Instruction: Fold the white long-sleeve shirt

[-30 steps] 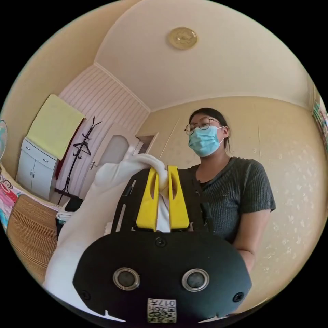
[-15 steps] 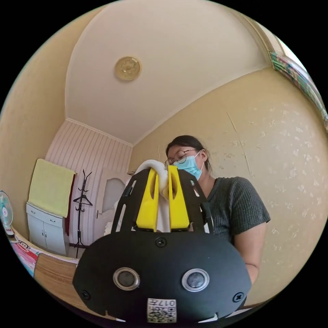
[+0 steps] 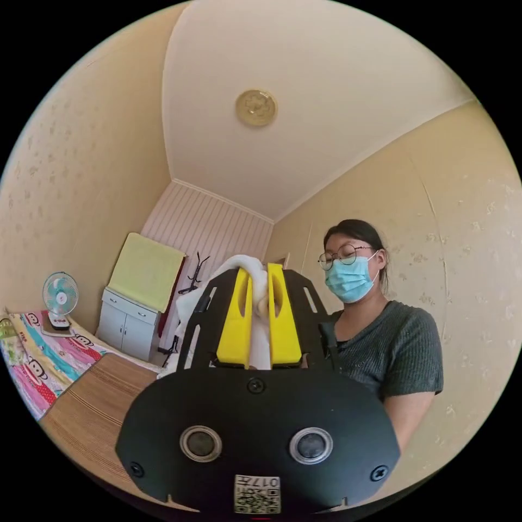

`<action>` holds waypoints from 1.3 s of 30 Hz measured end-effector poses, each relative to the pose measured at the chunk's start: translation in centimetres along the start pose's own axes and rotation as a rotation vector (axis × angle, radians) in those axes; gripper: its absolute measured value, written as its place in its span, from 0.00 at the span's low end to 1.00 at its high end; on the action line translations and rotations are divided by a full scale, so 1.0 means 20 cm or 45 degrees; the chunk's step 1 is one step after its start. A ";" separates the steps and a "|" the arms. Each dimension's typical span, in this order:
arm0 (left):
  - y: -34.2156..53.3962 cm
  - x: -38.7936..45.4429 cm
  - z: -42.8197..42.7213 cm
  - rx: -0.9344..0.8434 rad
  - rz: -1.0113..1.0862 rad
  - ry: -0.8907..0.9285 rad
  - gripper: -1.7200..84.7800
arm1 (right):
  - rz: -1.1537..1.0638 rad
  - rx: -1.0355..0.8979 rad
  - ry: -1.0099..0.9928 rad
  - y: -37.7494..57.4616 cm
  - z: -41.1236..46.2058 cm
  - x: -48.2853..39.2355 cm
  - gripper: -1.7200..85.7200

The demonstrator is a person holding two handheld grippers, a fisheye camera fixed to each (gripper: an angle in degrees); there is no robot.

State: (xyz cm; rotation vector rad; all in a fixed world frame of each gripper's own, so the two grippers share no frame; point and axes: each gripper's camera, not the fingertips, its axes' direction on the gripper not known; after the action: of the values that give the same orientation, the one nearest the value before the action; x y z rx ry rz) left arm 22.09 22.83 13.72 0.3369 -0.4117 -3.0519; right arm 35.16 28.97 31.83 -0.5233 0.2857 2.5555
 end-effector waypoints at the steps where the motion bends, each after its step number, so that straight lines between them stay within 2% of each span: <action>1: -0.03 -0.02 -0.01 -0.051 -0.055 -0.097 0.08 | 0.004 0.073 0.078 -0.03 -0.08 -0.01 0.05; 7: -0.10 -0.13 0.02 -0.255 -0.276 -0.454 0.08 | -0.034 0.232 0.300 -0.13 -0.19 -0.22 0.05; 12: -0.15 -0.17 0.07 -0.349 -0.366 -0.731 0.07 | -0.126 0.389 0.366 -0.08 -0.25 -0.48 0.05; 18: -0.24 -0.07 0.16 -0.058 -0.329 -0.713 0.07 | -0.175 0.555 0.282 0.05 -0.47 -0.65 0.05; 23: -0.45 0.34 0.46 0.142 -0.100 -0.879 0.07 | -0.229 0.721 0.325 0.17 -0.68 -0.86 0.05; 26: -0.65 0.52 0.58 0.157 0.013 -0.996 0.07 | -0.235 0.755 0.307 0.17 -0.74 -0.95 0.05; 30: -0.92 0.45 0.55 0.077 0.035 -1.094 0.07 | -0.098 0.548 0.347 0.02 -0.57 -0.83 0.05; 33: -1.05 0.04 0.39 0.026 -0.152 -1.184 0.07 | 0.075 0.246 0.322 -0.13 -0.16 -0.45 0.05; 36: -1.05 -0.64 0.18 -0.099 -0.407 -1.359 0.07 | 0.271 -0.153 0.365 -0.17 0.51 0.12 0.06; 38: -0.94 -1.28 0.01 -0.270 -0.608 -1.512 0.09 | 0.369 -0.317 0.451 -0.09 0.92 0.46 0.06; 39: -0.89 -1.44 -0.05 -0.300 -0.681 -1.543 0.09 | 0.413 -0.411 0.569 0.02 1.18 0.65 0.06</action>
State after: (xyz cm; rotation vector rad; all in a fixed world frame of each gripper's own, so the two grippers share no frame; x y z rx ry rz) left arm 50.09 41.89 14.02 -1.7034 0.0703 -3.3168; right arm 17.30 41.37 47.76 -1.2678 0.1148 2.7868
